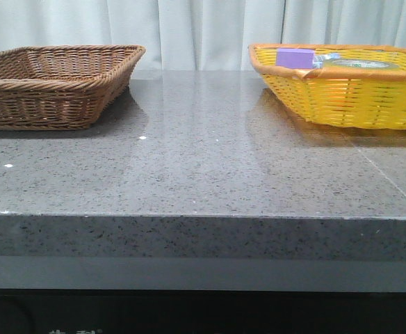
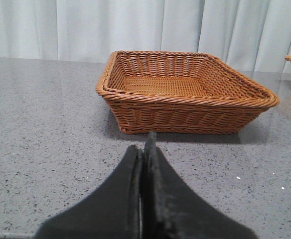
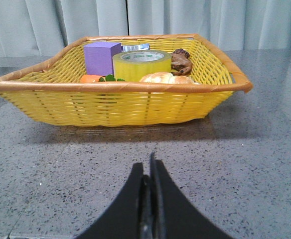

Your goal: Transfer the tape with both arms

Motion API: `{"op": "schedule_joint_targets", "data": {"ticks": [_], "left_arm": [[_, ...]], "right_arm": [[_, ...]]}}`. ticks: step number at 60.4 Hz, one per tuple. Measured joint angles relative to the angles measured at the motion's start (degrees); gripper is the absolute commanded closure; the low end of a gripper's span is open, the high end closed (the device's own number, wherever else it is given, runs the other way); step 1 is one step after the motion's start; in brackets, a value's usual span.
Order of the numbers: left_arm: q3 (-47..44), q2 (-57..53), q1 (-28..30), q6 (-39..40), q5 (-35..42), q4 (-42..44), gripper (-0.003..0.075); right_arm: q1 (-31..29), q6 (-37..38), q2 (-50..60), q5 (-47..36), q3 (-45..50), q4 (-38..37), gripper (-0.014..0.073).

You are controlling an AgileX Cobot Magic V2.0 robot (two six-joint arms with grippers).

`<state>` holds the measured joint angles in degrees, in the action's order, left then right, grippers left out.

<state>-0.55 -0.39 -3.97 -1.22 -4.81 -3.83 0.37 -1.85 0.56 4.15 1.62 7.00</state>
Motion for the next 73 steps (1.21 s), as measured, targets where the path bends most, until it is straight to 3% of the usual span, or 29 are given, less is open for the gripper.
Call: {"op": "schedule_joint_targets", "data": {"ticks": [49,60,73], "left_arm": [[0.0,0.0,0.0,0.0,0.2,0.0,0.074],[0.0,0.0,0.0,0.0,5.1,0.0,0.074],[5.6,0.0,0.0,0.0,3.0,-0.6,0.074]], "right_arm": [[0.0,0.0,0.0,0.0,0.0,0.0,0.0664],[0.0,0.0,0.0,-2.0,-0.1,0.0,0.0664],[0.0,0.0,0.0,-0.9,-8.8,0.0,0.0664]]}}
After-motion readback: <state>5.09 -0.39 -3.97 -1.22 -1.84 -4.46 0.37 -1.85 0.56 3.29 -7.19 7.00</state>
